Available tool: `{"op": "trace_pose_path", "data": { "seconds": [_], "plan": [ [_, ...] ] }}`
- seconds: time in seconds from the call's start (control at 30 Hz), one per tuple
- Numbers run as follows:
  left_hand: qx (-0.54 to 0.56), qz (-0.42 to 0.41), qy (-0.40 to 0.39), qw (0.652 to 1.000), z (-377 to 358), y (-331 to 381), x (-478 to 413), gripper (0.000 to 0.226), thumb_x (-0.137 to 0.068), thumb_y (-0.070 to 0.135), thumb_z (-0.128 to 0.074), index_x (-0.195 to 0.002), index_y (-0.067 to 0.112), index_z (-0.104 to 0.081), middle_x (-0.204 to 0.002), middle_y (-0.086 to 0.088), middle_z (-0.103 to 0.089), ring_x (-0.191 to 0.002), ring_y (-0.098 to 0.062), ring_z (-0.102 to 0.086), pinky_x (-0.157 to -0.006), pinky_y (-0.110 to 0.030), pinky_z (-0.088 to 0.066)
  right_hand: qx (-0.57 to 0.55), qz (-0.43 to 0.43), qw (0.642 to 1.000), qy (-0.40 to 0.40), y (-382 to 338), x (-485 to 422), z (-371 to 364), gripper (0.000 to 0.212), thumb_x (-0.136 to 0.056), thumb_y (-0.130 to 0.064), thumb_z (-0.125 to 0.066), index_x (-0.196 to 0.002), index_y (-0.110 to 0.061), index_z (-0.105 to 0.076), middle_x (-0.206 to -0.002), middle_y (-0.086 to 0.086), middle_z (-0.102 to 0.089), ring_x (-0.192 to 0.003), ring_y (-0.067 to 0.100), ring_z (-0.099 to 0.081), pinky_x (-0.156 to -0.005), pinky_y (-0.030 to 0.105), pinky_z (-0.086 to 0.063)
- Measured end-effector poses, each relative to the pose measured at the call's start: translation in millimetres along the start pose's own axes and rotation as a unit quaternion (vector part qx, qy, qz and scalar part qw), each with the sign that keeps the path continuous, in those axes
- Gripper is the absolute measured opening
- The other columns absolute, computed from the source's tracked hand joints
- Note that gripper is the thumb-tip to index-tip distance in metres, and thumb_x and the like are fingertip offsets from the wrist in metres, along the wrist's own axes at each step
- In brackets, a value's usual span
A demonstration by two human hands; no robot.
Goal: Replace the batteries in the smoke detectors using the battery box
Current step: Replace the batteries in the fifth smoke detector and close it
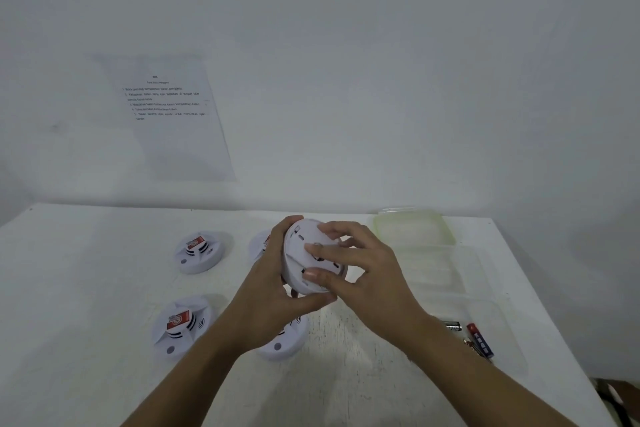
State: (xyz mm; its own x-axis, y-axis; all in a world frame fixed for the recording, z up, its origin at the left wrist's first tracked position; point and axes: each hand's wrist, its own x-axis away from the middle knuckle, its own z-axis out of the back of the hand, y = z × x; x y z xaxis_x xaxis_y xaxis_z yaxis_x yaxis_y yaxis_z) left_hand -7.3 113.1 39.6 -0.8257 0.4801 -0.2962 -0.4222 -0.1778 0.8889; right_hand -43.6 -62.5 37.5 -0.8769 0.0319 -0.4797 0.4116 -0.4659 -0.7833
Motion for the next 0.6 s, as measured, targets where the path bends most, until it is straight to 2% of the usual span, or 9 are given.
{"op": "trace_pose_path", "data": {
  "seconds": [0.13,0.27,0.37,0.5,0.6],
  "plan": [
    [-0.006,0.0,0.01,1.0,-0.1,-3.3,-2.0,0.089,-0.072,0.034,-0.088,-0.141,0.037,-0.031,-0.128,0.034,-0.053,-0.121,-0.001,-0.055,-0.085,-0.013,-0.052,0.026,-0.006,1.0,0.012,-1.8,-2.8,1.0,0.03,-0.078,-0.036,-0.083,-0.108,-0.035,-0.078,-0.123,-0.015,-0.061,-0.114,0.005,-0.057,-0.089,0.013,-0.049],
    [-0.001,-0.007,0.02,1.0,-0.6,-2.3,-3.2,0.088,-0.067,0.045,-0.081,-0.139,0.039,-0.031,-0.126,0.04,-0.051,-0.12,0.005,-0.054,-0.085,-0.009,-0.049,0.063,-0.011,0.998,-0.005,-3.8,-5.3,2.3,0.029,-0.08,-0.042,-0.079,-0.109,-0.037,-0.077,-0.124,-0.017,-0.061,-0.115,0.003,-0.055,-0.091,0.012,-0.046],
    [-0.002,-0.011,0.019,1.0,0.1,-2.4,-5.9,0.089,-0.068,0.044,-0.083,-0.141,0.037,-0.032,-0.13,0.035,-0.053,-0.123,0.0,-0.054,-0.088,-0.012,-0.051,0.093,-0.022,0.995,-0.016,-5.3,-7.0,2.6,0.031,-0.083,-0.05,-0.073,-0.112,-0.039,-0.076,-0.127,-0.019,-0.058,-0.118,0.001,-0.05,-0.093,0.007,-0.038],
    [-0.004,-0.01,0.02,1.0,0.3,-2.2,-7.6,0.093,-0.064,0.059,-0.081,-0.141,0.041,-0.031,-0.128,0.039,-0.051,-0.121,0.004,-0.054,-0.088,-0.012,-0.051,0.092,-0.018,0.996,0.006,-6.6,-8.2,1.8,0.037,-0.082,-0.054,-0.073,-0.113,-0.034,-0.076,-0.119,-0.017,-0.065,-0.112,0.003,-0.057,-0.092,0.023,-0.051],
    [-0.007,-0.021,0.022,1.0,1.0,-1.9,-9.7,0.09,-0.066,0.051,-0.083,-0.14,0.039,-0.032,-0.128,0.033,-0.053,-0.122,-0.002,-0.057,-0.087,-0.015,-0.053,0.083,-0.039,0.995,0.036,-10.7,-8.7,1.5,0.045,-0.08,-0.052,-0.078,-0.118,-0.029,-0.073,-0.113,-0.017,-0.069,-0.105,0.002,-0.061,-0.087,0.021,-0.053]
  ]
}}
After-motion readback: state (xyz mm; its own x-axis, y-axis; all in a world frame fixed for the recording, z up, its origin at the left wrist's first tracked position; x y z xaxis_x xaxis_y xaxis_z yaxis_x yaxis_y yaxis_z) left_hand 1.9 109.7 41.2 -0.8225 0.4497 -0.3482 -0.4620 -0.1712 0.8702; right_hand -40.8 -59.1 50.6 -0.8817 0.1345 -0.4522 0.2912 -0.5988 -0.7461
